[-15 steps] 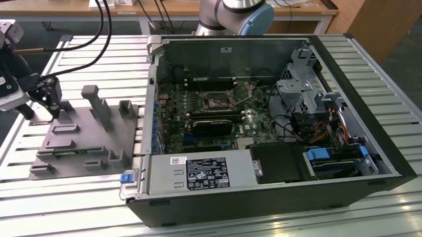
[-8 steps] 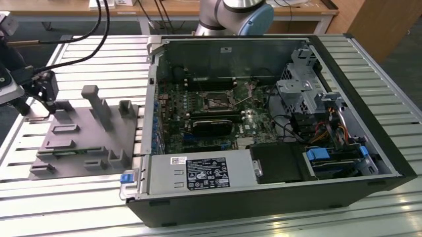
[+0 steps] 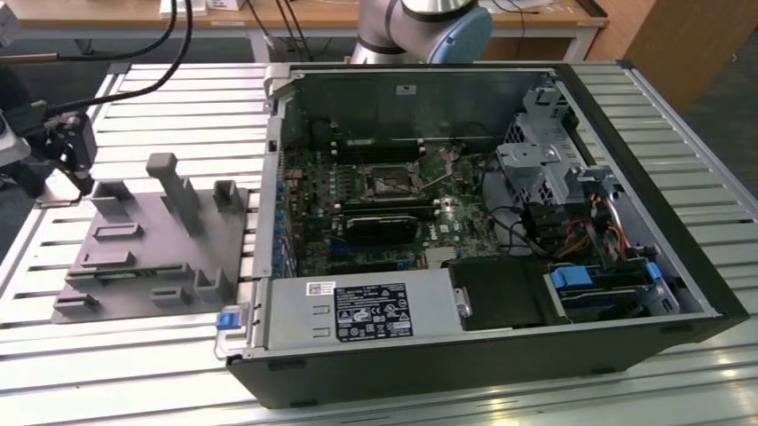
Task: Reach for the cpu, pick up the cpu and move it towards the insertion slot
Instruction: 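Pick up the cpu and move it towards the insertion slot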
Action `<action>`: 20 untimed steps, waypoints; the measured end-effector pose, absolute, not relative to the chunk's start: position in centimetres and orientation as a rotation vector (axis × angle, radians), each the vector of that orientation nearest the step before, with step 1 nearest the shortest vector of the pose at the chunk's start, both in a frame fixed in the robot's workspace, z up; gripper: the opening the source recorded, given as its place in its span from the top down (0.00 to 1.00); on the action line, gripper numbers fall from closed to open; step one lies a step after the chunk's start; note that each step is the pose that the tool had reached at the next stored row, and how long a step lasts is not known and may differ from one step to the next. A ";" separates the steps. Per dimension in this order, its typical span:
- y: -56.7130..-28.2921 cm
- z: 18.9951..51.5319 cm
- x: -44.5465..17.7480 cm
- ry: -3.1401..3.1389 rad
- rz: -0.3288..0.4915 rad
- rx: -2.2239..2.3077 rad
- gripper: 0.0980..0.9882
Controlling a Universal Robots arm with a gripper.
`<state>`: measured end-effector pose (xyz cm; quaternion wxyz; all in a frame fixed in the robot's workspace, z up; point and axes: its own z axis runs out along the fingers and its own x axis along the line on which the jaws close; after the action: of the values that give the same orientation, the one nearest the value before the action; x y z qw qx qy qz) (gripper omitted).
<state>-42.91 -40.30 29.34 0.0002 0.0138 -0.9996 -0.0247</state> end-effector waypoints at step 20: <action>-40.3 34.3 -42.9 -3.140 -0.082 0.043 0.50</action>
<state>-42.91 -40.30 34.27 0.0002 0.0138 -0.9996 -0.0260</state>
